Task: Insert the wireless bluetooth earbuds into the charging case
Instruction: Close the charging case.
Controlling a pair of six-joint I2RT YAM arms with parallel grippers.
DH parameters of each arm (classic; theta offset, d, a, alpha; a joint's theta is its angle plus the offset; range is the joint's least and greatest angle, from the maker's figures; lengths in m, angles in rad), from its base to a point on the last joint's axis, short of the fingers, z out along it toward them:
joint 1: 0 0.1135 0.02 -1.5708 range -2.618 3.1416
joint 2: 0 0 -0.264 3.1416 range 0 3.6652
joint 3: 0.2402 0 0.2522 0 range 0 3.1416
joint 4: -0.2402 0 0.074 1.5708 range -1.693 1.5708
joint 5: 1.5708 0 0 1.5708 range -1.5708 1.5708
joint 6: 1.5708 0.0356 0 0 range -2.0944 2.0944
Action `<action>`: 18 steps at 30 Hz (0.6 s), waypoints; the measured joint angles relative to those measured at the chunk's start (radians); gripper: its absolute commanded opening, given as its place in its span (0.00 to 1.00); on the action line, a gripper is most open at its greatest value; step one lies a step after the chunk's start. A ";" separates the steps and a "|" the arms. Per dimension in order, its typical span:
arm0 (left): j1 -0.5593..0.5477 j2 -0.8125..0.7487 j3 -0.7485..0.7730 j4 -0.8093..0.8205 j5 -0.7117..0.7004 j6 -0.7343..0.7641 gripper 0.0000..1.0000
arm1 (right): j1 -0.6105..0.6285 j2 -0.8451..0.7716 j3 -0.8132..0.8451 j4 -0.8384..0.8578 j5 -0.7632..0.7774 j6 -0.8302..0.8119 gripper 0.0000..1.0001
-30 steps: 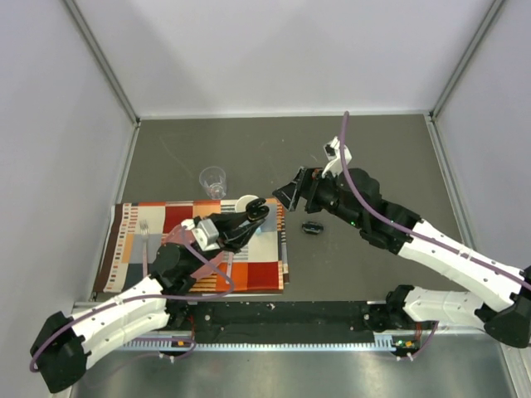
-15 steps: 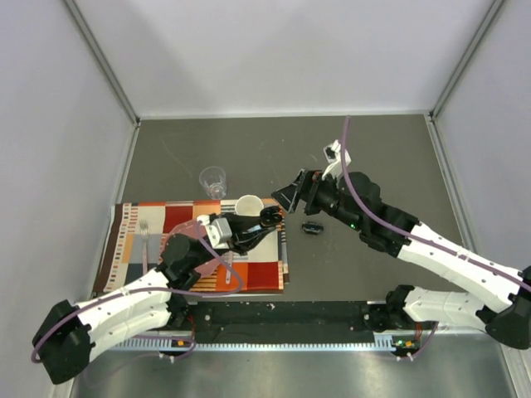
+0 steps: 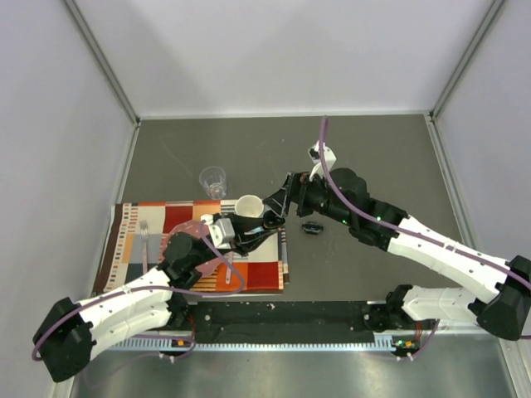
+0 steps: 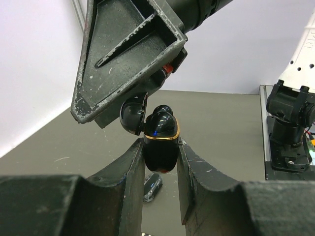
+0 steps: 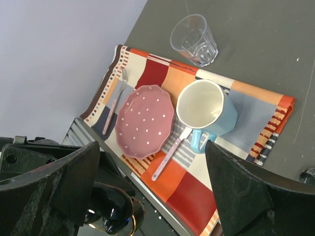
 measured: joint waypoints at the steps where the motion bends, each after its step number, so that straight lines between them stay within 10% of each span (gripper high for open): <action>1: 0.000 0.000 0.000 0.000 0.000 0.000 0.00 | 0.000 0.000 0.004 -0.007 -0.002 -0.007 0.88; 18: -0.001 -0.002 -0.001 0.007 -0.046 -0.008 0.00 | 0.000 0.013 0.043 -0.066 -0.010 -0.080 0.88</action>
